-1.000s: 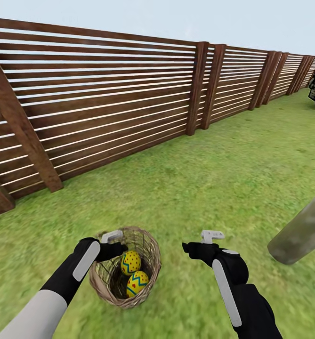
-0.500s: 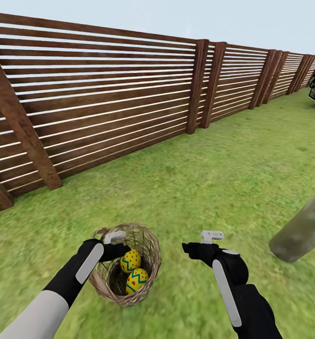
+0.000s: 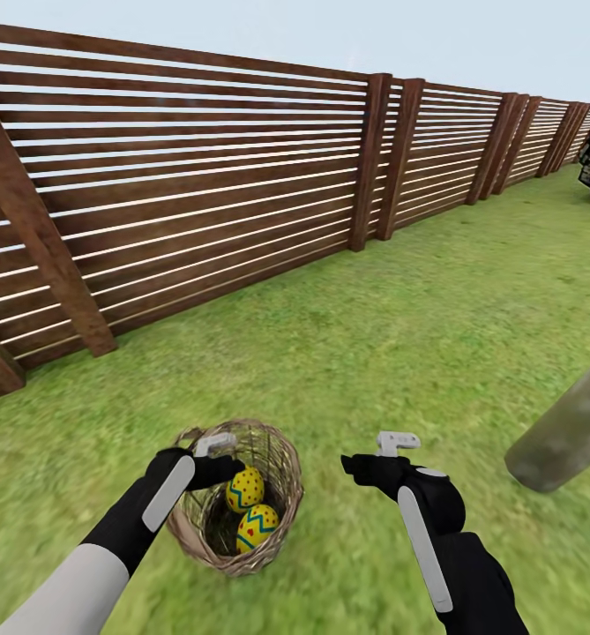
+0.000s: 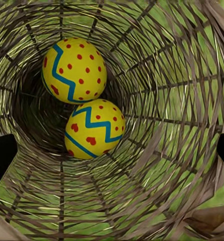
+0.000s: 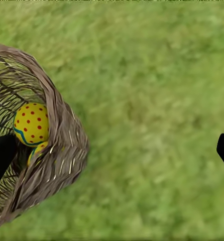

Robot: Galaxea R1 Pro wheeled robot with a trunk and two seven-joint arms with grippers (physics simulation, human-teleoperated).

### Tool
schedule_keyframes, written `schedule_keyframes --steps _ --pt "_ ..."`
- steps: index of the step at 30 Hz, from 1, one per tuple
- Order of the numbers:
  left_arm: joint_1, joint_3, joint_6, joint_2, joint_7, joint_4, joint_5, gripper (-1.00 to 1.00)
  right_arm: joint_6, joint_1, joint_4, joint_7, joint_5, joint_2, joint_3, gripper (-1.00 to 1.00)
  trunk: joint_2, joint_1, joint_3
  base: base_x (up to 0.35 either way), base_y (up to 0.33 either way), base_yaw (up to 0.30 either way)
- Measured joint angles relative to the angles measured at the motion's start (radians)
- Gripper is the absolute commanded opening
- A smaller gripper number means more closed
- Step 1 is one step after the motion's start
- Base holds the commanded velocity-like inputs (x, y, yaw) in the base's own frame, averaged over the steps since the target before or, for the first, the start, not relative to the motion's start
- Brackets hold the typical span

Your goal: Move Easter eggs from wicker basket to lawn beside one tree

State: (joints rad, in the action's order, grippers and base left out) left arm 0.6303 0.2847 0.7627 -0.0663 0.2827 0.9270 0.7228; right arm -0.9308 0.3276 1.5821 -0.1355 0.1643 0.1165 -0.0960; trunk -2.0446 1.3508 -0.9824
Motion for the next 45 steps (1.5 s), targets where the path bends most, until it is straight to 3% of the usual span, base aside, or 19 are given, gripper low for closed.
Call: schedule_keyframes --steps 35,45 --pt "0.000 0.000 0.000 0.000 0.000 0.000 0.000 1.00 0.000 0.000 0.000 0.000 0.000 0.000 0.000 1.00 0.000 0.000 0.000 0.036 0.007 0.000" --pt "0.000 0.000 -0.001 0.000 0.001 0.000 0.000 1.00 0.000 0.000 0.000 0.000 0.000 0.000 0.000 1.00 -0.070 0.038 -0.031 0.000 0.000 0.000"
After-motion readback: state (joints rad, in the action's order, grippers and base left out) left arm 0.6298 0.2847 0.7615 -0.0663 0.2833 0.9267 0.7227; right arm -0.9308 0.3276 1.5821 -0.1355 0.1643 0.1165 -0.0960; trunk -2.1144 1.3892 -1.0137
